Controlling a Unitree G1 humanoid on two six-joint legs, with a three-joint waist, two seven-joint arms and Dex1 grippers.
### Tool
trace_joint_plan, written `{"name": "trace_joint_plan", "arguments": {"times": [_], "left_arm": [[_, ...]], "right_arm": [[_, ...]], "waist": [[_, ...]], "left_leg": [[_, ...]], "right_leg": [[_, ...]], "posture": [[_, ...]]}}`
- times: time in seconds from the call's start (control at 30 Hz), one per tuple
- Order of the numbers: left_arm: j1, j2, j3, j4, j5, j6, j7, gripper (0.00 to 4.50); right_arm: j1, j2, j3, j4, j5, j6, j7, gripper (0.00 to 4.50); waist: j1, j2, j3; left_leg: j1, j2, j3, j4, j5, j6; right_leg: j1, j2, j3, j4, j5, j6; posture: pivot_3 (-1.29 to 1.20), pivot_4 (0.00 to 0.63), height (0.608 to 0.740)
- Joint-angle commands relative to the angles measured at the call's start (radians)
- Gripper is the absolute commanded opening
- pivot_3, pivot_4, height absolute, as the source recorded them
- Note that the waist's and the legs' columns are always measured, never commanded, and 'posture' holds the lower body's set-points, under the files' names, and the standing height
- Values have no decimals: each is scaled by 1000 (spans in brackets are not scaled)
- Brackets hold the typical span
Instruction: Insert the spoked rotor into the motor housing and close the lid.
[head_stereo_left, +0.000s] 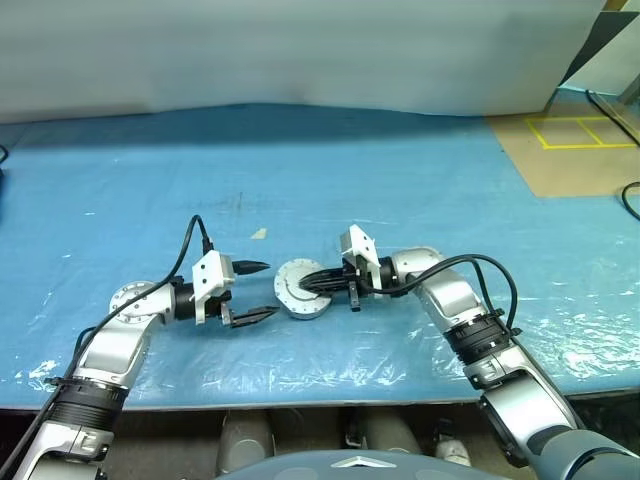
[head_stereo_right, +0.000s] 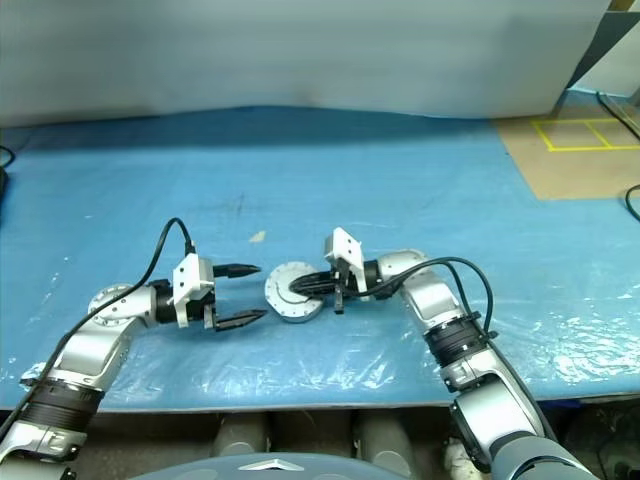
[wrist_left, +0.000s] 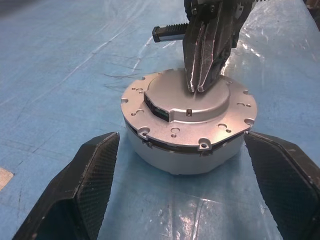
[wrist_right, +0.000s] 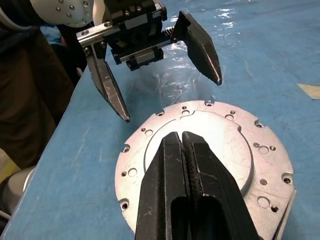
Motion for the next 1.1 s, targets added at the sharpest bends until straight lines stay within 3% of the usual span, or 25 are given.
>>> {"name": "trace_joint_plan", "arguments": {"times": [0.03,0.37,0.73,1.1], "left_arm": [[7,23,29,-72,-27,25,5,4227],[162,116,203,-102,-82,-25,-8,4227],[124,80,168,-37,-49,-62,-4,4227],[133,46,155,53,-37,-157,-34,4227]], "right_arm": [[17,-21,20,40,-50,0,-9,40],[18,-35,19,-24,-41,-7,-8,40],[12,-19,43,69,-104,-35,-57,40],[5,-8,-10,-28,-33,-42,-38,40]], "waist": [[0,0,0],[-2,0,0],[-5,0,-1],[-3,0,-1]], "left_leg": [[0,0,0,0,0,0],[-2,1,0,-2,0,0],[-1,1,0,-2,0,0],[-2,1,1,-2,0,0]], "right_leg": [[0,0,0,0,0,0],[-3,1,0,-1,-1,-1],[-3,1,1,-1,-1,-1],[-4,1,1,-1,-1,-1]], "posture": [[0,150,740],[0,150,740],[0,150,740],[0,150,740]]}}
